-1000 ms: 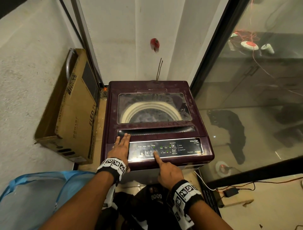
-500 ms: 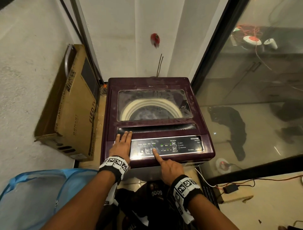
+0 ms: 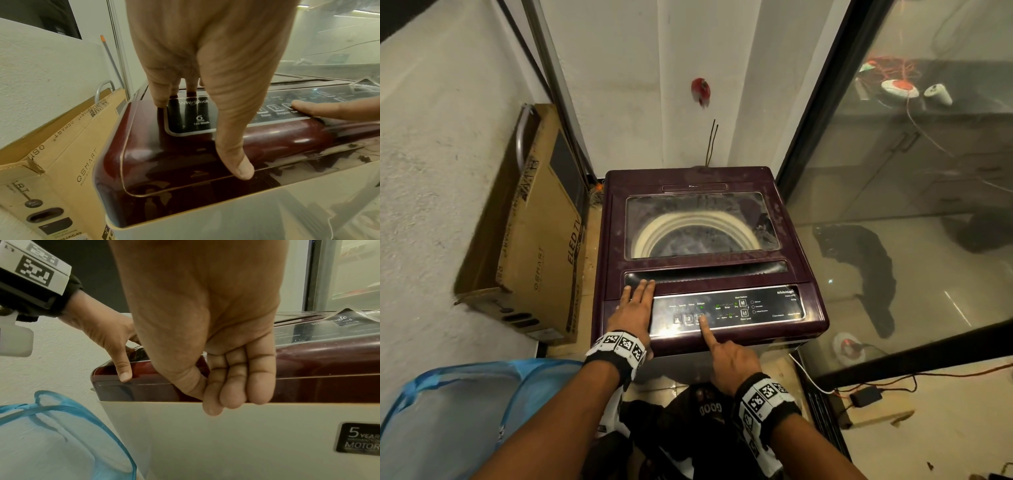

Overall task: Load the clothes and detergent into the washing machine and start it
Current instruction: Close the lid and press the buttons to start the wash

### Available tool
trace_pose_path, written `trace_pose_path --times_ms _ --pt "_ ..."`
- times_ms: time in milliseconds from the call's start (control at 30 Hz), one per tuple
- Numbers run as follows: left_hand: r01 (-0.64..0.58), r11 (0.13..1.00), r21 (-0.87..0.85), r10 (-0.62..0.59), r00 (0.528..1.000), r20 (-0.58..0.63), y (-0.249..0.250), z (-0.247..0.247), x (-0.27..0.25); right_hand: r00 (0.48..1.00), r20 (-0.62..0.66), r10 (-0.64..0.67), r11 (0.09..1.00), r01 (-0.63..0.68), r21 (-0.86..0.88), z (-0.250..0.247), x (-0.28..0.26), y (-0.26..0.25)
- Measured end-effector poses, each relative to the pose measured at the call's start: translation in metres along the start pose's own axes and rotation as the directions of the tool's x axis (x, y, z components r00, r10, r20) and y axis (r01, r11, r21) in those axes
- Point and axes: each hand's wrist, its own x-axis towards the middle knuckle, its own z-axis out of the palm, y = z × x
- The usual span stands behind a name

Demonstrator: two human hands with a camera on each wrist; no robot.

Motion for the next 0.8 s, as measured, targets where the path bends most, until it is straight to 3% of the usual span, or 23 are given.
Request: trace_pose_path --times_ms 233,800 --pt "-0.019 0.999 -0.026 0.019 1.000 -0.011 -0.008 0.003 0.002 0.999 0.008 -0.034 0.999 0.034 0.011 -0.017 0.001 0.004" --pt "-0.029 1.000 0.009 0.030 0.998 -0.047 -0.010 0.006 0.001 0.978 -0.208 -0.011 0.990 0.041 0.138 -0.025 -0.003 0.040"
